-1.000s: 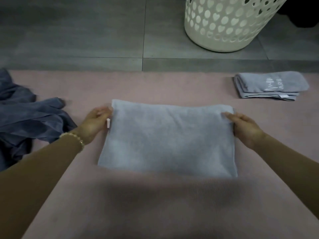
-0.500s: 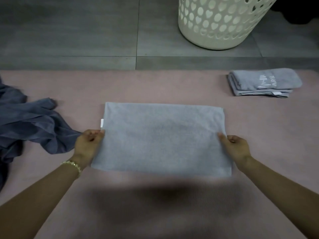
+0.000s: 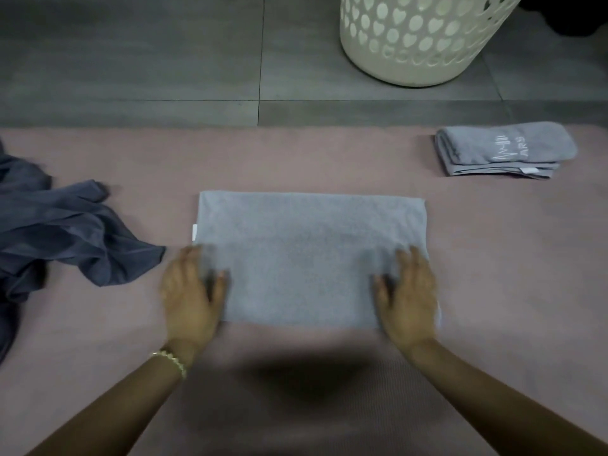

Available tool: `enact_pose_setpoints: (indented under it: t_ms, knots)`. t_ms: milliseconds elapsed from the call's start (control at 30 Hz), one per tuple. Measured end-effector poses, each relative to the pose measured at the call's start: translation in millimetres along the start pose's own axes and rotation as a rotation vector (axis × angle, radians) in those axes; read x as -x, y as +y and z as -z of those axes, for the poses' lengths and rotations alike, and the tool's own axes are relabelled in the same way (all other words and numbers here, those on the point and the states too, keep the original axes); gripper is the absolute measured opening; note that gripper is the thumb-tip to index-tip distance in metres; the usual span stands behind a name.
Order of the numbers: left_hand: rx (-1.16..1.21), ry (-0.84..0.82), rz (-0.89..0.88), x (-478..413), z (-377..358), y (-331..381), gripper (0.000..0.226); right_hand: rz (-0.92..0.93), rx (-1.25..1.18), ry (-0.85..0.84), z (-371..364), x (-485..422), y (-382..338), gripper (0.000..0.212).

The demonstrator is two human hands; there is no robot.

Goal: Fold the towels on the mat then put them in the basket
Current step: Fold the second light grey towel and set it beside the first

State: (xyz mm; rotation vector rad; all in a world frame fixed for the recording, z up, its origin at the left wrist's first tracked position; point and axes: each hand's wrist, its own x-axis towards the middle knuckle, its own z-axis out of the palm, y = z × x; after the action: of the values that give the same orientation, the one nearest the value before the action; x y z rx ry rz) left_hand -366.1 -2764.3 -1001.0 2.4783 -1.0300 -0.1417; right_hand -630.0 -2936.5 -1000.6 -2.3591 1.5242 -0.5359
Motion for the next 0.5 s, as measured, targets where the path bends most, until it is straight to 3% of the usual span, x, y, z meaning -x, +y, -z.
enact_pose_setpoints:
  t_ms: [67,133,233,400,500]
  knots:
    - [-0.063,-0.168,-0.192,5,-13,20,0.058,0.25,0.06,-0.141,-22,0,-29,0.054]
    - [-0.098,-0.29,-0.242,9,-28,36,0.061,0.364,0.112,-0.323,-43,3,-60,0.054]
    - [-0.147,-0.334,-0.117,5,-42,36,0.068,0.334,0.189,-0.476,-63,3,-76,0.057]
    - [-0.237,-0.331,0.067,-18,-35,14,0.069,0.296,0.244,-0.453,-51,-13,-38,0.066]
    - [-0.231,-0.324,0.134,-27,-28,7,0.068,0.183,0.25,-0.446,-33,-24,-9,0.065]
